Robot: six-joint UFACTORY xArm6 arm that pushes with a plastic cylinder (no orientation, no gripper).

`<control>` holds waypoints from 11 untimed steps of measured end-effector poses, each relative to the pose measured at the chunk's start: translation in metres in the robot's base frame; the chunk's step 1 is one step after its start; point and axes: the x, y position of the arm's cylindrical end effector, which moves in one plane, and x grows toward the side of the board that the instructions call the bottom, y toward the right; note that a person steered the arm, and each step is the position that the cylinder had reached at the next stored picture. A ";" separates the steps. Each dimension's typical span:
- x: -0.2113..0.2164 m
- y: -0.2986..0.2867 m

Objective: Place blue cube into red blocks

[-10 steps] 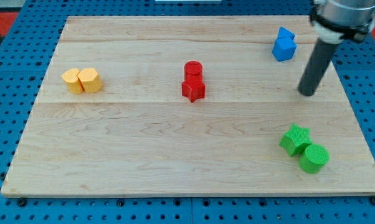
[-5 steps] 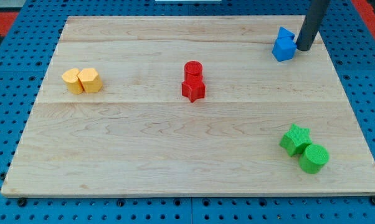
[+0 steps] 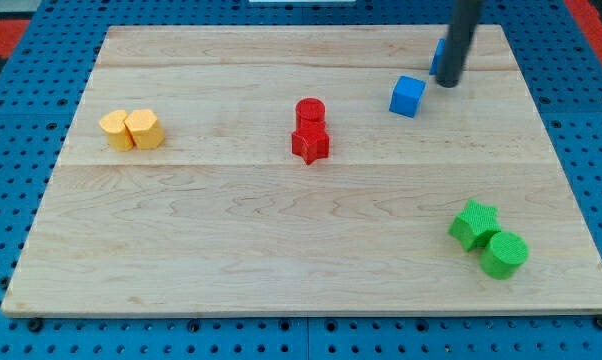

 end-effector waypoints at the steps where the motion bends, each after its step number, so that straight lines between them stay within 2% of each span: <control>1: 0.027 -0.017; 2: 0.030 -0.089; 3: 0.015 -0.095; 4: -0.003 -0.067; 5: -0.038 -0.077; 6: -0.042 -0.104; 8: -0.003 -0.113; 11: 0.020 -0.125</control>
